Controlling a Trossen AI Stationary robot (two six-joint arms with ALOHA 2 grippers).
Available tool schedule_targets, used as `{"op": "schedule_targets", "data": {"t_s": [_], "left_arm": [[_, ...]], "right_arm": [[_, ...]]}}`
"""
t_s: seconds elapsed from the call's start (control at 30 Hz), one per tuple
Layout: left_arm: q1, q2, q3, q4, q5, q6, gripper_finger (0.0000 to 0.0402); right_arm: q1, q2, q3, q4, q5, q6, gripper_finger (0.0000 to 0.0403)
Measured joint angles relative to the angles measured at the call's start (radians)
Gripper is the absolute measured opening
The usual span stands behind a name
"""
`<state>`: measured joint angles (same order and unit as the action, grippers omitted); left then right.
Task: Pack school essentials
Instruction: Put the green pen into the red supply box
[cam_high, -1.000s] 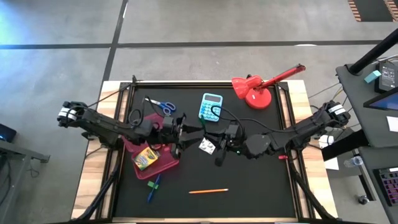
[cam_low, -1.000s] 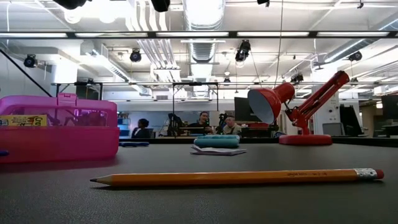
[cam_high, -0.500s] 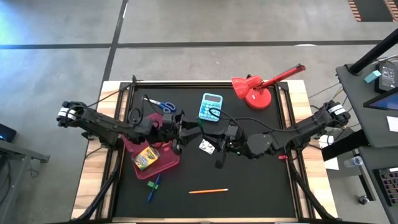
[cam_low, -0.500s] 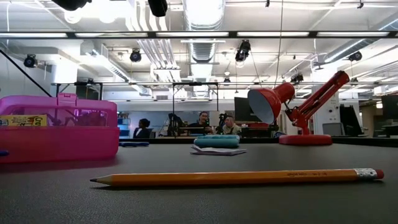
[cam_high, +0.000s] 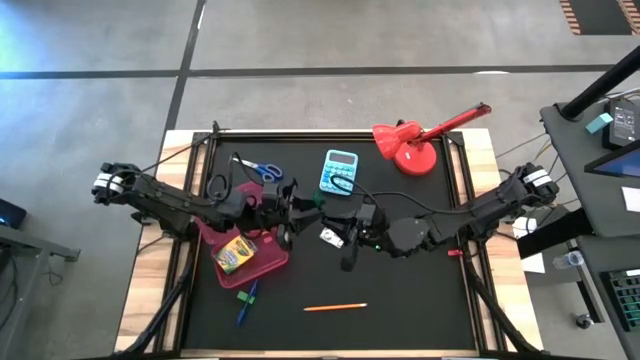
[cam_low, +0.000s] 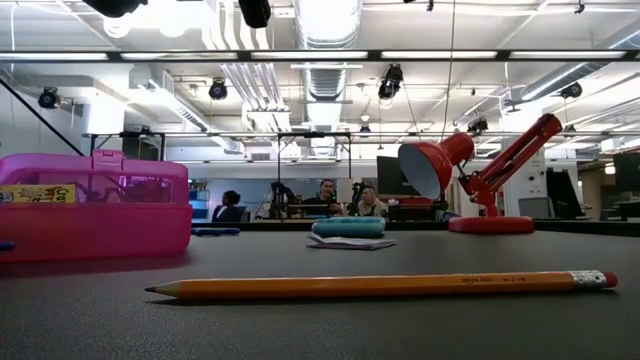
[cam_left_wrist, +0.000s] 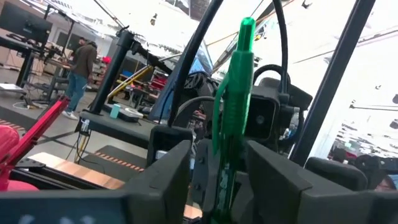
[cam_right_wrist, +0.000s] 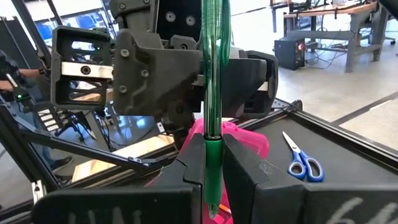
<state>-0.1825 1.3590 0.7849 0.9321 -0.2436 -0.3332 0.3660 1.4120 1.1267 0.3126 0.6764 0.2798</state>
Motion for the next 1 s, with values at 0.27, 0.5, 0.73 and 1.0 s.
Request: {"op": "schedule_targets", "data": {"t_s": [0.27, 0.5, 0.73, 1.0], "left_arm": [[0.003, 0.000, -0.002, 0.003, 0.007, 0.009, 0.0030], [0.005, 0.000, -0.002, -0.003, 0.007, 0.010, 0.0021], [0.006, 0.000, -0.004, 0.004, 0.008, 0.008, 0.0023], [0.010, -0.020, -0.003, -0.166, 0.023, -0.018, 0.0023]], "right_arm": [[-0.001, 0.000, 0.008, -0.004, 0.005, 0.000, 0.0024], [0.000, 0.000, 0.010, -0.026, 0.005, 0.044, 0.0027], [0.000, -0.016, 0.029, -0.183, -0.007, 0.126, 0.0107], [0.000, -0.078, 0.204, -0.808, -0.121, 0.374, 0.0196]]}}
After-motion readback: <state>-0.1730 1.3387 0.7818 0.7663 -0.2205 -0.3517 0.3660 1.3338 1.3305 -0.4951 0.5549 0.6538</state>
